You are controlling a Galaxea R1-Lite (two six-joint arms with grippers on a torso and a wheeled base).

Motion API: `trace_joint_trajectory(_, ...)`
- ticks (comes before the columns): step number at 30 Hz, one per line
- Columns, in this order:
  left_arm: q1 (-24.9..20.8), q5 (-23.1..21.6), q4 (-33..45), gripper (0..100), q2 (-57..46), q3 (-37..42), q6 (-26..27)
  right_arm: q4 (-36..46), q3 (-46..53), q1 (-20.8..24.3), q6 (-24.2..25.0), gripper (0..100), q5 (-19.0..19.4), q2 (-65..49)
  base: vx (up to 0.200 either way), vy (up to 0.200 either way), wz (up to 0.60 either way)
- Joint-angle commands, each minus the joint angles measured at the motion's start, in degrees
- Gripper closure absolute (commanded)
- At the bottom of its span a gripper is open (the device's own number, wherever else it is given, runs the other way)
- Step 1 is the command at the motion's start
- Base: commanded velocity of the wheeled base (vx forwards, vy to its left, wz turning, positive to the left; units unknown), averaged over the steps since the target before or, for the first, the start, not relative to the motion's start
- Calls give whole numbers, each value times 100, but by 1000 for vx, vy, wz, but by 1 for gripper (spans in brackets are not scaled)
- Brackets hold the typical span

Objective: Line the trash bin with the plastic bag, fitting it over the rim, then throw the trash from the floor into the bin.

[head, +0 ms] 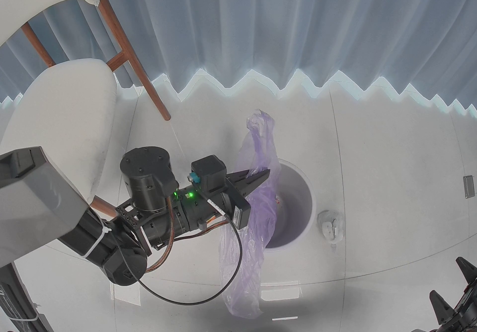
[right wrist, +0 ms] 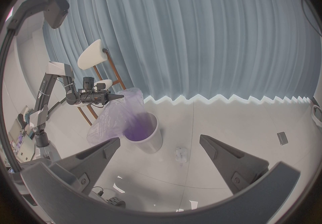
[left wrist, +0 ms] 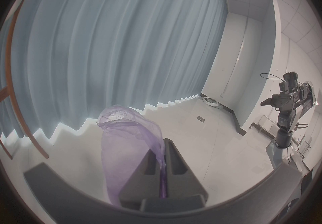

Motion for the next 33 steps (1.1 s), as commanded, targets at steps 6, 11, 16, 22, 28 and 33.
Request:
trace_joint_trajectory(6,-45,-140,41,100,-138,736,309,-95,-4,55,132,0,-139,-291,0,0,0)
trace_joint_trajectory(11,-265,1,5,100,-85,578,274,-956,-1578,222,378,0,-332,1212,0,0,0)
trace_joint_trajectory(16,-353,36,-47,100,-103,596,274,-868,-2105,1259,1037,0,-279,2908,0,0,0)
trace_joint_trajectory(22,-230,212,-645,100,-94,807,274,-895,-3775,1320,3384,0,63,5000,0,0,0)
trace_joint_trajectory(28,-221,124,-768,100,-85,771,274,-903,-4372,1311,3445,0,239,6134,0,0,0)
trace_joint_trajectory(33,-291,115,-812,100,-24,578,265,-930,-4434,1768,3489,0,301,6547,0,0,0)
